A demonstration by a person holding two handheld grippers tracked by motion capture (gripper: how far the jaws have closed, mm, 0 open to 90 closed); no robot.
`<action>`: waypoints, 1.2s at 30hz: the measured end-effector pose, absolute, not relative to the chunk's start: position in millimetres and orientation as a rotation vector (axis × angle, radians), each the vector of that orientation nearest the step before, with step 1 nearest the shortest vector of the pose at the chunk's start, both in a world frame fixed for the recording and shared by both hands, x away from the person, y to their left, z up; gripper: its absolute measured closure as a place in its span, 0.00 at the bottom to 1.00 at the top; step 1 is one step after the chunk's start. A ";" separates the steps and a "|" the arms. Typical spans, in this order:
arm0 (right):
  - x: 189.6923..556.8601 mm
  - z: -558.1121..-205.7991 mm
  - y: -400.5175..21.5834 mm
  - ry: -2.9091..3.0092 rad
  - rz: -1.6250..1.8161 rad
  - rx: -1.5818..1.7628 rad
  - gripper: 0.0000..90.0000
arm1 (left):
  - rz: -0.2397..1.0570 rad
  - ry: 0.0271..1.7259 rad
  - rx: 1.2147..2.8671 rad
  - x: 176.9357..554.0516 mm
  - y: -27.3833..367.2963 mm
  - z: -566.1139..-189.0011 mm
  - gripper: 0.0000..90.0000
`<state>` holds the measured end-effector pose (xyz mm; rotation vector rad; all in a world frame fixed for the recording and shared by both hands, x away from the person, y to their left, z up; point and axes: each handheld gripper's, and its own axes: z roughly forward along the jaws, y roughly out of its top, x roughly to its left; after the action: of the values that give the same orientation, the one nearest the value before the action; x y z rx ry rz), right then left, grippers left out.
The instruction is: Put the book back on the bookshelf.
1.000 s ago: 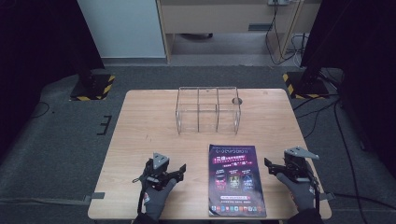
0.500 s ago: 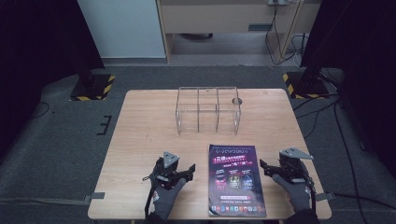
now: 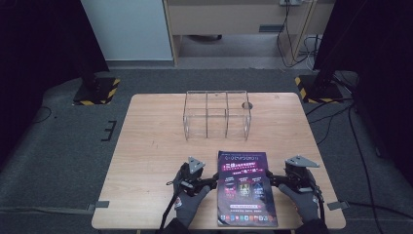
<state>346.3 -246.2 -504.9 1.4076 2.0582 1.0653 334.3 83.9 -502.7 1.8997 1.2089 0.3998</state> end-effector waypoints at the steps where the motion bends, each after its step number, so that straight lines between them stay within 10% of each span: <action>1: 346.1 -505.3 -245.9 2.061 1.066 1.407 0.14 | 0.400 1.209 1.900 334.3 83.9 -502.7 0.28; 36: 346.8 -525.2 -229.3 2.139 1.074 1.435 0.21 | 0.311 1.228 1.961 342.4 42.3 -530.3 0.30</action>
<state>346.8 -229.3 -525.2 1.4346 2.1393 1.0735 342.4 42.3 -530.3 1.9605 1.2280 0.3109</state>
